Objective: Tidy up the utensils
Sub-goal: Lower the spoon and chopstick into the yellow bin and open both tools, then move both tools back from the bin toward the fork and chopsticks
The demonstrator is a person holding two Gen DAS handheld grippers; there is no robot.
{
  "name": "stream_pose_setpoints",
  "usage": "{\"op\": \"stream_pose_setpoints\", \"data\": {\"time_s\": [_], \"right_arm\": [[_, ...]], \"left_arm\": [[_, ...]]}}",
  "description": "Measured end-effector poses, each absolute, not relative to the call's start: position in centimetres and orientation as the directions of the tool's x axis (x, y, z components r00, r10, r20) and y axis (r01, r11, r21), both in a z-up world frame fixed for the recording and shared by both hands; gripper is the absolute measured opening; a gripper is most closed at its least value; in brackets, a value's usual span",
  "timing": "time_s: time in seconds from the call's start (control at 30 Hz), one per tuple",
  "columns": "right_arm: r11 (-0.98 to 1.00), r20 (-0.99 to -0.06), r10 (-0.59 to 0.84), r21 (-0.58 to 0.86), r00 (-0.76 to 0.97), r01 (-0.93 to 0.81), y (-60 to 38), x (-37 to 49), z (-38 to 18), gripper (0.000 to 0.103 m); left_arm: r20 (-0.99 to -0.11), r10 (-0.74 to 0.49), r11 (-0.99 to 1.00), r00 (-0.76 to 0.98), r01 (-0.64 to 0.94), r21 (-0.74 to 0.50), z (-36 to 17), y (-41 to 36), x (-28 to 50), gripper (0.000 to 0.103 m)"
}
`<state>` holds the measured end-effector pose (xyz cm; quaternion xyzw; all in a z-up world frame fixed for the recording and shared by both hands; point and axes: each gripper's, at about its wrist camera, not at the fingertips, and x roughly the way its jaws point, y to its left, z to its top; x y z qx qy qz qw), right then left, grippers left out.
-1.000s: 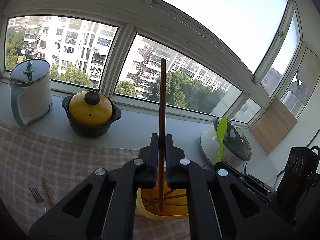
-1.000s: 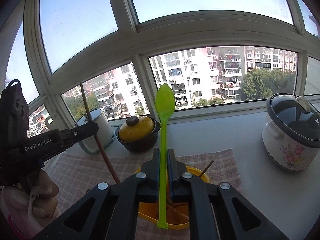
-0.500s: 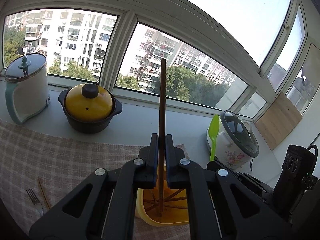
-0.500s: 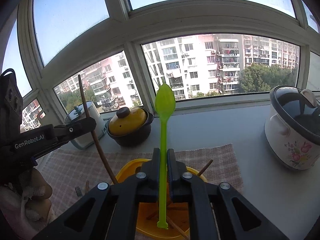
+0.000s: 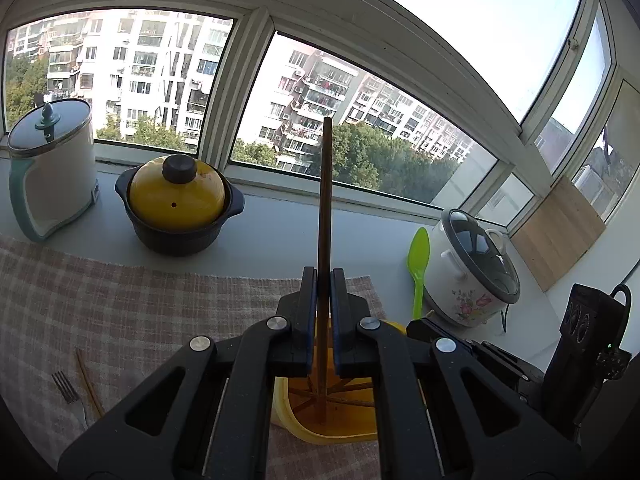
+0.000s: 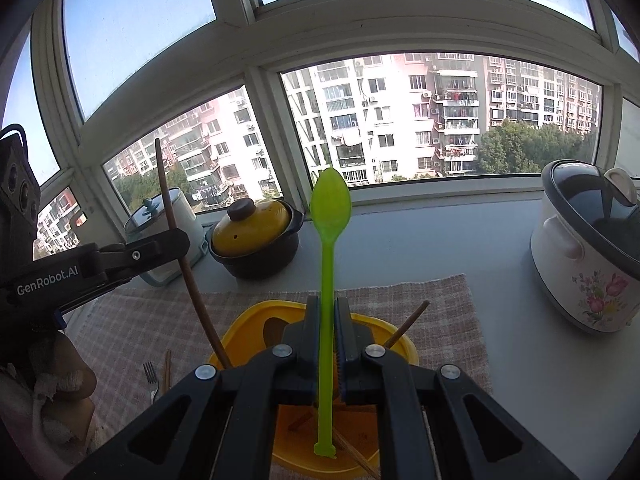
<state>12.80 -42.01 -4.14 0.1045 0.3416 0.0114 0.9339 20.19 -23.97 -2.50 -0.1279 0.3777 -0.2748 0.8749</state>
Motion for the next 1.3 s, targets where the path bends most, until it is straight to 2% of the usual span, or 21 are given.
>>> {"op": "stream_pose_setpoints", "data": {"time_s": [0.1,0.17,0.4,0.47,0.53,0.63,0.87,1.0,1.03,1.07,1.13,1.2,1.3], "right_arm": [[0.977,-0.639,0.089,0.206,0.764,0.058,-42.0,12.5,-4.2,0.009],[0.975,-0.637,0.087,0.212,0.766,0.066,-42.1,12.3,-4.3,0.022],[0.974,-0.634,0.072,0.213,0.770,0.084,-41.9,11.3,-4.1,0.036],[0.974,-0.629,0.061,0.207,0.775,0.091,-41.8,10.9,-4.0,0.049],[0.974,-0.621,0.051,0.203,0.782,0.098,-41.7,10.5,-3.9,0.057],[0.975,-0.618,0.044,0.196,0.785,0.100,-41.4,9.9,-3.6,0.061],[0.976,-0.606,0.014,0.179,0.795,0.120,-40.6,8.9,-3.1,0.077],[0.976,-0.597,-0.001,0.175,0.802,0.132,-40.1,8.3,-2.7,0.081],[0.976,-0.595,-0.004,0.174,0.804,0.134,-39.9,8.2,-2.6,0.083],[0.976,-0.592,-0.006,0.173,0.806,0.135,-39.8,8.1,-2.5,0.086],[0.976,-0.586,-0.009,0.170,0.810,0.134,-39.4,7.9,-2.3,0.087],[0.977,-0.582,-0.015,0.164,0.813,0.135,-39.0,7.7,-2.1,0.090],[0.979,-0.571,-0.019,0.155,0.821,0.130,-38.3,7.4,-1.9,0.100]], "left_arm": [[-0.594,-0.575,0.818,0.563,0.387,-0.426,-2.5,-23.9,19.9,0.004],[-0.600,-0.574,0.819,0.558,0.386,-0.424,-2.6,-23.8,19.8,0.004],[-0.600,-0.569,0.822,0.562,0.388,-0.417,-2.4,-23.0,18.9,0.011],[-0.598,-0.570,0.822,0.564,0.388,-0.417,-2.3,-22.7,18.7,0.014],[-0.597,-0.570,0.822,0.565,0.388,-0.417,-2.2,-22.5,18.5,0.014],[-0.596,-0.567,0.823,0.568,0.388,-0.414,-2.0,-22.0,18.3,0.014],[-0.594,-0.563,0.826,0.575,0.389,-0.407,-1.7,-20.8,17.3,0.014],[-0.596,-0.557,0.831,0.579,0.385,-0.402,-1.7,-20.0,16.9,0.015],[-0.596,-0.555,0.832,0.580,0.382,-0.403,-1.7,-19.7,16.8,0.017],[-0.596,-0.553,0.833,0.582,0.378,-0.404,-1.7,-19.4,16.7,0.025],[-0.595,-0.549,0.836,0.587,0.374,-0.402,-1.6,-18.8,16.4,0.030],[-0.601,-0.538,0.843,0.591,0.368,-0.393,-1.7,-18.2,16.2,0.030],[-0.613,-0.519,0.855,0.596,0.351,-0.382,-1.9,-17.1,16.0,0.033]]}}
